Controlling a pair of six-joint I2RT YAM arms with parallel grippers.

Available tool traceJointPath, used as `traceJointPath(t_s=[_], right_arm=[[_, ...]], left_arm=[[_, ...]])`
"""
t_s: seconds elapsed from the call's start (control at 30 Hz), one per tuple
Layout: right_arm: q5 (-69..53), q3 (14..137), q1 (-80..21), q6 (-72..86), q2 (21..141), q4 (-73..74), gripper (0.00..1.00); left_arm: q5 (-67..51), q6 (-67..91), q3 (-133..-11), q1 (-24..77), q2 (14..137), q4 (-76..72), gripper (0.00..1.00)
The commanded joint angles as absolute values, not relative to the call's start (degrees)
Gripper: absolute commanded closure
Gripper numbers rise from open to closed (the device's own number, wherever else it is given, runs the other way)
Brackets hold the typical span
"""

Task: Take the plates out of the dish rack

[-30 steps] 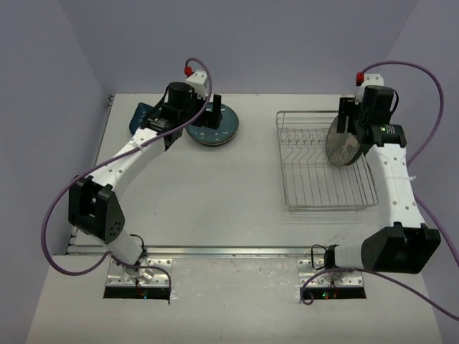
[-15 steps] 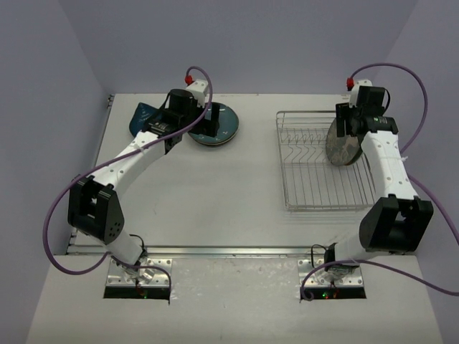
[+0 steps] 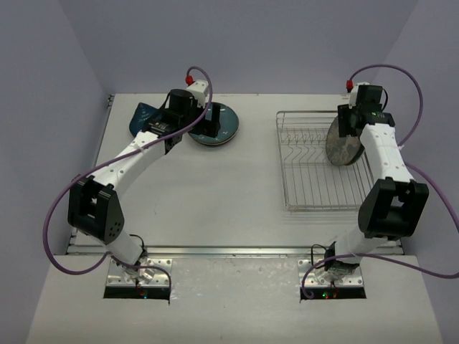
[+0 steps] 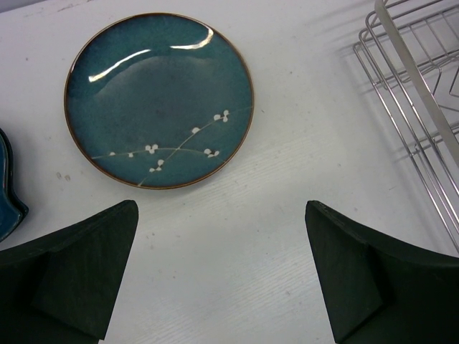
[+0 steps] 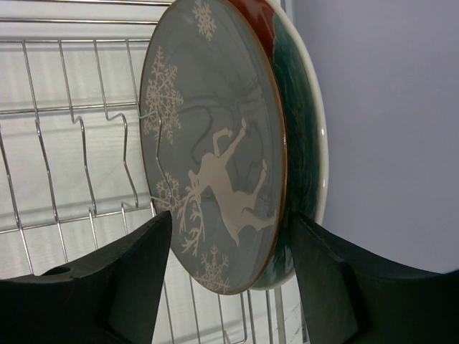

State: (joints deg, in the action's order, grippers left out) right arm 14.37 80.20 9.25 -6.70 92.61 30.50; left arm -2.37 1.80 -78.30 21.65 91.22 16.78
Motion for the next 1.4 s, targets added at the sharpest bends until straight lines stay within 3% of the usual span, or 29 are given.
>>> traceJointPath(t_s=[0.0, 0.43, 0.57, 0.73, 1.37], right_arm=[[14.78, 83.58, 10.01, -7.29, 93.66, 28.39, 0.35], [11.29, 82.17, 10.02, -7.36, 97.84, 25.42, 0.43], [10.05, 82.35, 10.07, -6.50, 97.36, 26.28, 0.73], [8.86, 82.67, 10.02, -6.24, 94.38, 27.56, 0.99], [5.26, 96.51, 10.02, -5.62, 84.55, 33.81, 1.00]], left_arm=[[-3.06, 2.29, -80.60, 21.45, 91.13, 15.73, 0.00], [-4.03, 2.14, -80.98, 21.45, 92.16, 15.56, 0.00], [-4.13, 2.15, -80.55, 21.45, 92.82, 15.51, 0.00], [-4.40, 2.13, -80.69, 21.45, 92.82, 15.75, 0.00], [-4.43, 3.11, -82.73, 21.35, 94.33, 15.71, 0.00]])
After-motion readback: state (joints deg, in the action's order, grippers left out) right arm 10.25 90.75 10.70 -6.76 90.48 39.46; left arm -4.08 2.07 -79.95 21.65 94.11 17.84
